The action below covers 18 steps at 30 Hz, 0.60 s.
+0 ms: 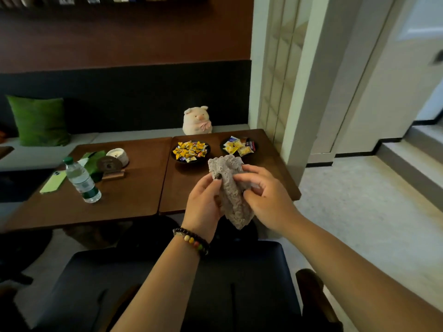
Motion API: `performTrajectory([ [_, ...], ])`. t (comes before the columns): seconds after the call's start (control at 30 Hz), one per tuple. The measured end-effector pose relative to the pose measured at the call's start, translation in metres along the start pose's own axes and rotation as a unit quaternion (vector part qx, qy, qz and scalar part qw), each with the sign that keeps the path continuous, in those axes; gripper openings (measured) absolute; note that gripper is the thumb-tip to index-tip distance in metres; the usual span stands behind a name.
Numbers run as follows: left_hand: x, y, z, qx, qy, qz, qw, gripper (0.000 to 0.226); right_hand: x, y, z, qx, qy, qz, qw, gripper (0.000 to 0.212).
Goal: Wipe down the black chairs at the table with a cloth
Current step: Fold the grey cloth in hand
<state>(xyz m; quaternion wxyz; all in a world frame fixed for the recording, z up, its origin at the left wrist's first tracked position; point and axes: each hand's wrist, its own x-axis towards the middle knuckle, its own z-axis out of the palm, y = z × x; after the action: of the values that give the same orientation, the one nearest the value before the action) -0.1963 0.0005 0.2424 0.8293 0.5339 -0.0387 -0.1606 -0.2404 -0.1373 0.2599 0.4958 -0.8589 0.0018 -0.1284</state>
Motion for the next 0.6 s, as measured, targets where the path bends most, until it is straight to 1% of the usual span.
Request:
performTrajectory([
  [0.07,-0.027,0.010,-0.002,0.021,-0.026,-0.003,0.999,0.024,-0.029,-0.014,0.001,-0.016,0.040,-0.006,0.999,0.033],
  [0.17,-0.072,0.020,-0.007,0.044,-0.071,-0.010,0.996,0.041,-0.073,-0.033,0.006,-0.053,0.082,-0.020,0.995,0.028],
  [0.2,-0.087,0.021,-0.009,0.058,-0.076,-0.006,0.995,0.038,-0.086,-0.041,0.008,-0.061,0.093,-0.026,0.993,0.027],
  [0.27,-0.113,0.026,-0.014,0.080,-0.060,-0.001,0.995,0.022,-0.111,-0.055,0.009,-0.067,0.113,-0.032,0.991,0.027],
  [0.33,-0.134,0.032,-0.018,0.099,-0.056,0.002,0.993,0.021,-0.132,-0.070,0.006,-0.060,0.137,-0.026,0.988,0.030],
  [0.4,-0.152,0.040,-0.020,0.143,-0.075,0.006,0.987,0.019,-0.150,-0.083,-0.002,-0.058,0.153,-0.022,0.986,0.035],
  [0.5,-0.174,0.047,-0.017,0.189,-0.113,0.023,0.975,0.012,-0.171,-0.097,-0.017,-0.072,0.135,-0.044,0.987,0.041],
  [0.57,-0.190,0.047,-0.011,0.181,-0.128,0.028,0.975,0.010,-0.183,-0.103,-0.025,-0.070,0.105,-0.065,0.990,0.041],
  [0.6,-0.198,0.046,-0.008,0.167,-0.129,0.027,0.977,0.014,-0.188,-0.105,-0.029,-0.064,0.092,-0.073,0.991,0.040],
])
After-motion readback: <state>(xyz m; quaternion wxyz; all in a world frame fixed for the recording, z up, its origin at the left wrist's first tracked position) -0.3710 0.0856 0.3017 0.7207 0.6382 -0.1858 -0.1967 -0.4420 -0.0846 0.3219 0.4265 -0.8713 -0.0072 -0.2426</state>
